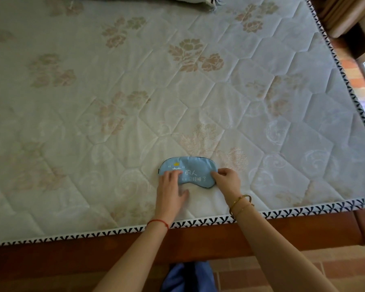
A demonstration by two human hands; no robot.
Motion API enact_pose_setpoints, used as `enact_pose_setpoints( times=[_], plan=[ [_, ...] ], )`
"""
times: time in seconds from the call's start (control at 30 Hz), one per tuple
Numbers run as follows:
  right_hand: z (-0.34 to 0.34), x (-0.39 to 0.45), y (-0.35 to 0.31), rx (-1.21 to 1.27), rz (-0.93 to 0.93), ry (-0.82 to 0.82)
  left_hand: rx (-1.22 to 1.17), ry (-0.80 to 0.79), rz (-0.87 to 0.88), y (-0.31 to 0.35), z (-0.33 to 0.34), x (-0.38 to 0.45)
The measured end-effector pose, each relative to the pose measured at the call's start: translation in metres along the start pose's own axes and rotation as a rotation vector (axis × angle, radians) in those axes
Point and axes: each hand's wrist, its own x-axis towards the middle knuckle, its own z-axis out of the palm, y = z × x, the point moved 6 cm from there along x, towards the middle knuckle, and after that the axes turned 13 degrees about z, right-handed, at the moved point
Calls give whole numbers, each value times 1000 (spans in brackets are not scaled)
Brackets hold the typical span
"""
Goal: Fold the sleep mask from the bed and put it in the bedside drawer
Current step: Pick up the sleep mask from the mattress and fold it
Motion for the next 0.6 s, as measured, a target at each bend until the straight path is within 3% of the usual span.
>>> enact_pose_setpoints(
  times=[0.2,0.4,0.5,0.6],
  plan=[
    [9,-30,-31,371,4,-377,-66,40,28,31,6,8],
    [3,-79,-81,362,-242,-498,-617,422,-96,49,-28,10],
    [18,-89,-86,252,-277,-553,-781,435,-236,34,-25,6],
    [31,-80,-71,82,-272,-419,-890,342,-388,11,-10,-2]
  ],
)
